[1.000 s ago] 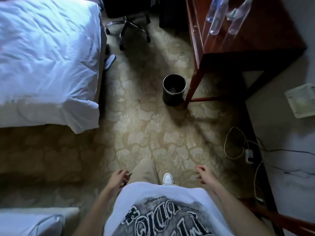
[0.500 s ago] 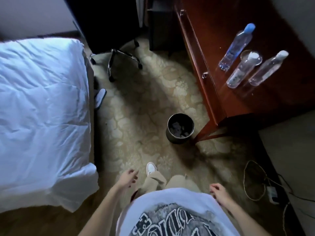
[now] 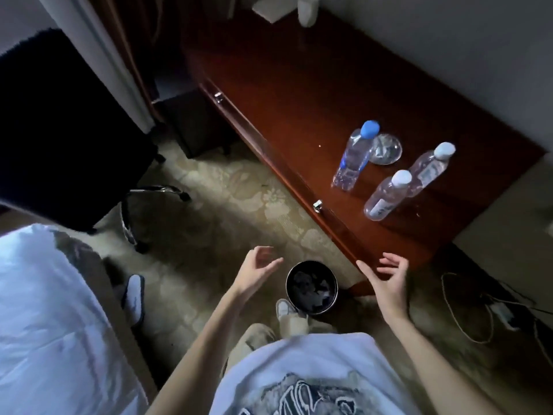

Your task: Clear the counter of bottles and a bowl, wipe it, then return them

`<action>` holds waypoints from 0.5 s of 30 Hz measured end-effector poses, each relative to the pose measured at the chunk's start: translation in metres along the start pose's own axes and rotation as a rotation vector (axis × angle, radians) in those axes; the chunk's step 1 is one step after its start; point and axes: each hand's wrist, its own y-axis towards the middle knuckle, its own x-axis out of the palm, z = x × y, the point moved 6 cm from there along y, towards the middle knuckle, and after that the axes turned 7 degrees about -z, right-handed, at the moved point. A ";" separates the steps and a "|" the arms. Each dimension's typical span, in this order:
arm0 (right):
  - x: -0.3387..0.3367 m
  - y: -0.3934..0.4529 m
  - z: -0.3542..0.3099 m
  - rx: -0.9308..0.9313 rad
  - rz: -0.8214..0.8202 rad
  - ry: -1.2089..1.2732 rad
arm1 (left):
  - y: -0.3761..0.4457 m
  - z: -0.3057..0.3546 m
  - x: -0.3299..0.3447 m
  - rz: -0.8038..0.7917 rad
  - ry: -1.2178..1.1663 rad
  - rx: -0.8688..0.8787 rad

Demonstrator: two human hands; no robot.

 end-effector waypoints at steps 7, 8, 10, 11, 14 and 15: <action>0.008 0.086 -0.063 0.004 0.184 0.018 | 0.129 0.212 0.020 -0.195 0.336 0.436; 0.010 0.095 -0.067 0.029 0.216 0.009 | 0.144 0.231 0.030 -0.245 0.364 0.484; 0.012 0.108 -0.076 0.029 0.302 0.020 | 0.169 0.258 0.052 -0.349 0.443 0.561; 0.013 0.112 -0.082 0.011 0.347 0.024 | 0.178 0.267 0.062 -0.404 0.481 0.589; 0.017 0.115 -0.089 0.044 0.430 0.065 | 0.200 0.275 0.088 -0.542 0.502 0.626; 0.018 0.114 -0.087 0.074 0.460 0.076 | 0.200 0.276 0.093 -0.561 0.534 0.635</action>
